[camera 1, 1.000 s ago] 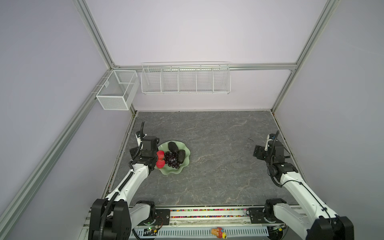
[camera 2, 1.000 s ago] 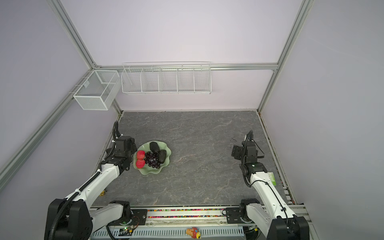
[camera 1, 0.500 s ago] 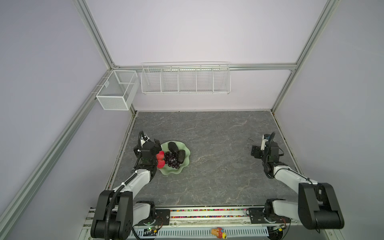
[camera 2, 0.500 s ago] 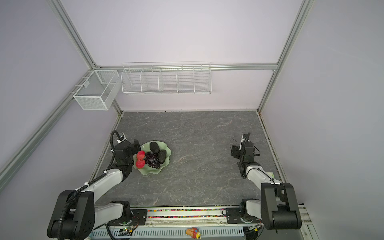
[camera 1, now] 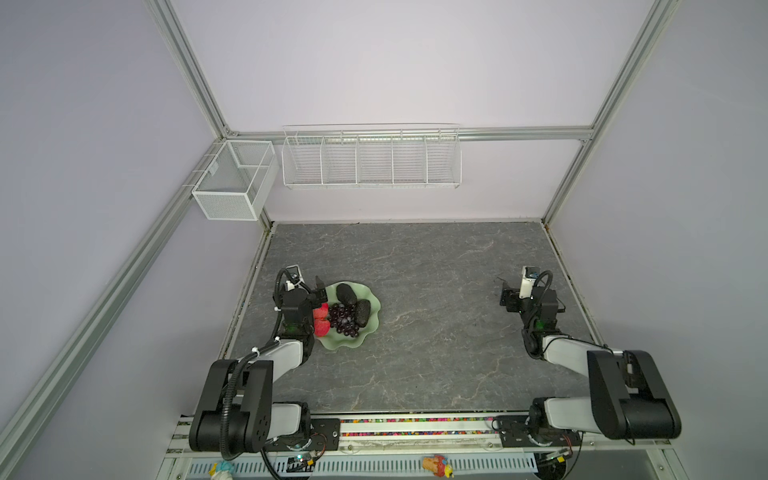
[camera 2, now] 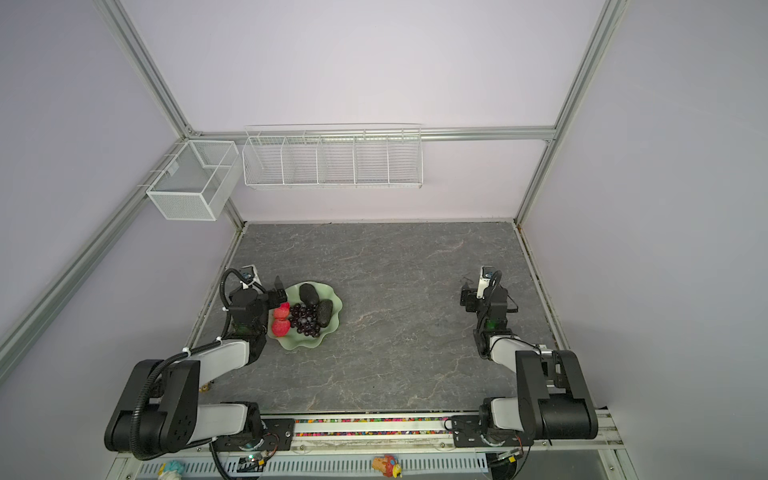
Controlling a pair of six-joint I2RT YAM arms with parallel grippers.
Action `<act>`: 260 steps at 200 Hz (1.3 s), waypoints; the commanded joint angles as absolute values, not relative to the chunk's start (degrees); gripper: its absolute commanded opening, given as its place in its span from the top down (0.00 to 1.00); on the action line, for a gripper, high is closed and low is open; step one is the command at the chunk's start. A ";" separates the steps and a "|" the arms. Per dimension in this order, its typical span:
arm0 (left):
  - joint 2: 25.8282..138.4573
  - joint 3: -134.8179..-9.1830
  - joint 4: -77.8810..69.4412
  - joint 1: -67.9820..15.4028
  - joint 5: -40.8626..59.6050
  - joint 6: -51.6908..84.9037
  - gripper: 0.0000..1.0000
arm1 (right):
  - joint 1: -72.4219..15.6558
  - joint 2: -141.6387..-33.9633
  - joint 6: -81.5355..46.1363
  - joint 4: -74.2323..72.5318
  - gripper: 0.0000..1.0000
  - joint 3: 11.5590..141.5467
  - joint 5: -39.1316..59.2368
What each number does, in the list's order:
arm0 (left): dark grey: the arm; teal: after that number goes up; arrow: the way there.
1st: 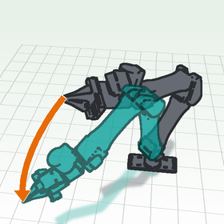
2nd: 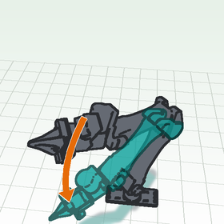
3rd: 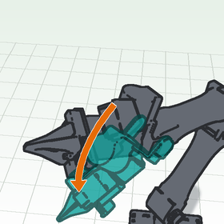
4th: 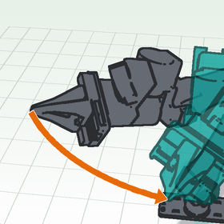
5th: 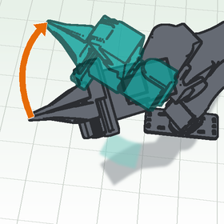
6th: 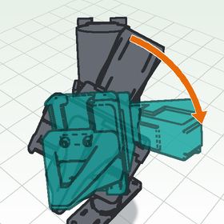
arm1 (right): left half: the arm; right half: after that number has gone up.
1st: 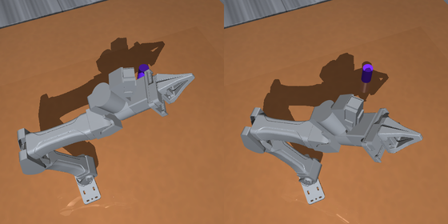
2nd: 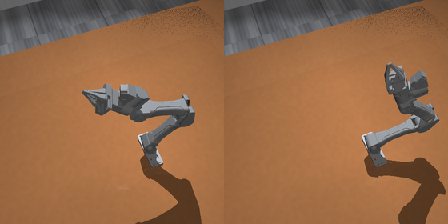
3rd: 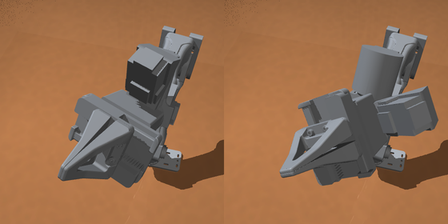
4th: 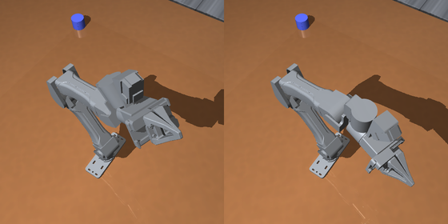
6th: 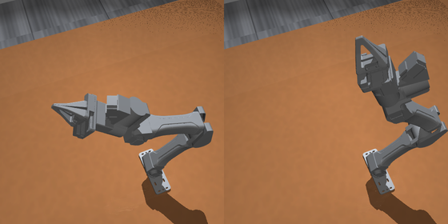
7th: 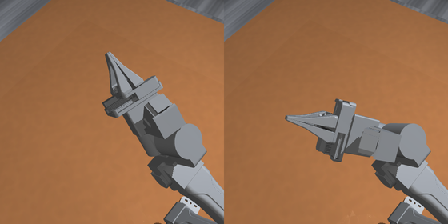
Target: Place and organize the fake fruits in the fruit bowl
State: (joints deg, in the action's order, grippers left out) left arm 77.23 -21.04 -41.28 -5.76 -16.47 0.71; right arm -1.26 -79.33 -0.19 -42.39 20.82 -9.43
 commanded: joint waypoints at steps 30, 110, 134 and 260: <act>82.48 -23.13 -45.26 -5.36 -9.21 -2.97 0.00 | -1.09 -86.33 2.35 -53.99 0.11 19.16 -7.19; 86.51 -23.91 -47.12 -3.60 -6.33 -1.93 0.01 | -1.02 -87.72 2.55 -50.53 0.11 21.62 -6.63; 88.27 -23.28 -49.78 -3.60 -11.45 0.14 0.01 | -1.02 -87.72 2.55 -50.54 0.11 21.62 -6.68; 88.91 -22.85 -51.42 -3.60 -13.87 0.88 0.01 | -0.04 -87.99 1.90 -49.49 0.11 22.32 -4.86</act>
